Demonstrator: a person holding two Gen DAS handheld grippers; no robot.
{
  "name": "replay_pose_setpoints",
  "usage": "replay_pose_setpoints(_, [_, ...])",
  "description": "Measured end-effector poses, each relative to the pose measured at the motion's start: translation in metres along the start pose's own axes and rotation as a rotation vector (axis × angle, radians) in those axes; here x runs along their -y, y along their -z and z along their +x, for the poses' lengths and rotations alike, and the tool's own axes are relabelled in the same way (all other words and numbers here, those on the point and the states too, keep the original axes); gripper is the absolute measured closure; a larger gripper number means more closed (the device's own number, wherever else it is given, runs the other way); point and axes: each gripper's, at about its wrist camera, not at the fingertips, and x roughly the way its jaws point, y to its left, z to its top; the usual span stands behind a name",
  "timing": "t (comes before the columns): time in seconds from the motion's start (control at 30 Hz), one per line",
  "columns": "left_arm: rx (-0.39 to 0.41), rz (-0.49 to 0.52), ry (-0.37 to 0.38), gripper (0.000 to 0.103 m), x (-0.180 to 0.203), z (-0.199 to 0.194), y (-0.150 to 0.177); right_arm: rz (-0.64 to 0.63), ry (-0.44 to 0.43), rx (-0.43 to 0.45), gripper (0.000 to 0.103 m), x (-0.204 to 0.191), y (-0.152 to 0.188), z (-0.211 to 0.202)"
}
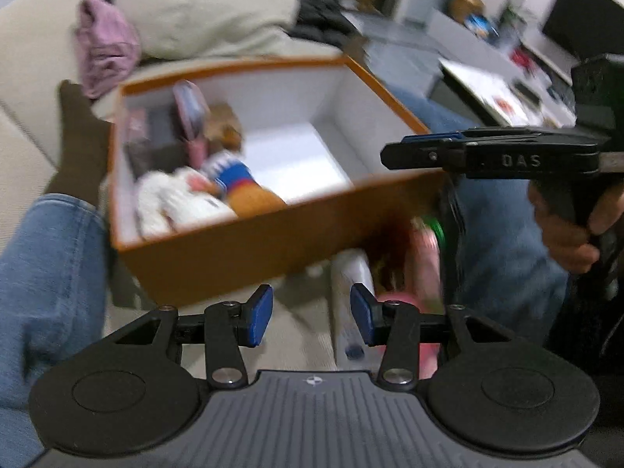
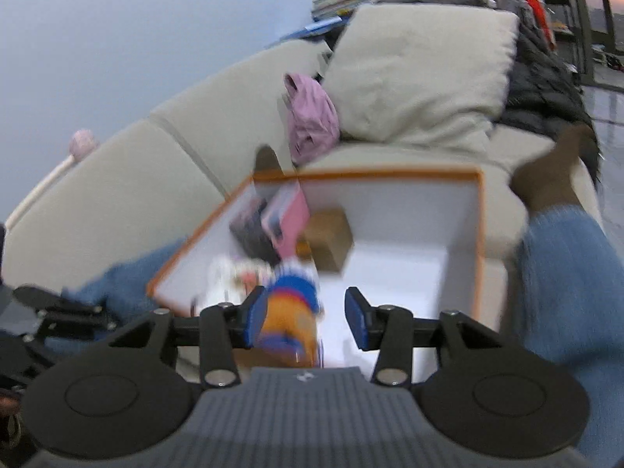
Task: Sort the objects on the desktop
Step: 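Move both grippers away from the orange box toward the remaining items, then grasp the white lotion tube with left gripper while right grasps the pink pompom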
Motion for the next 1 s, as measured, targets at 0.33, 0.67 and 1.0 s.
replay_pose_setpoints(0.33, [-0.118, 0.31, -0.005, 0.049, 0.046, 0.034, 0.05, -0.244, 0.04, -0.131, 0.057, -0.042, 0.073, -0.031])
replay_pose_setpoints(0.67, [-0.119, 0.516, -0.141, 0.049, 0.073, 0.073, 0.074, -0.33, 0.05, -0.287, 0.05, -0.052, 0.105, -0.001])
replay_pose_setpoints(1.0, [-0.048, 0.527, -0.164, 0.079, 0.07, 0.079, 0.078, -0.297, 0.06, -0.326, 0.074, -0.046, 0.109, 0.024])
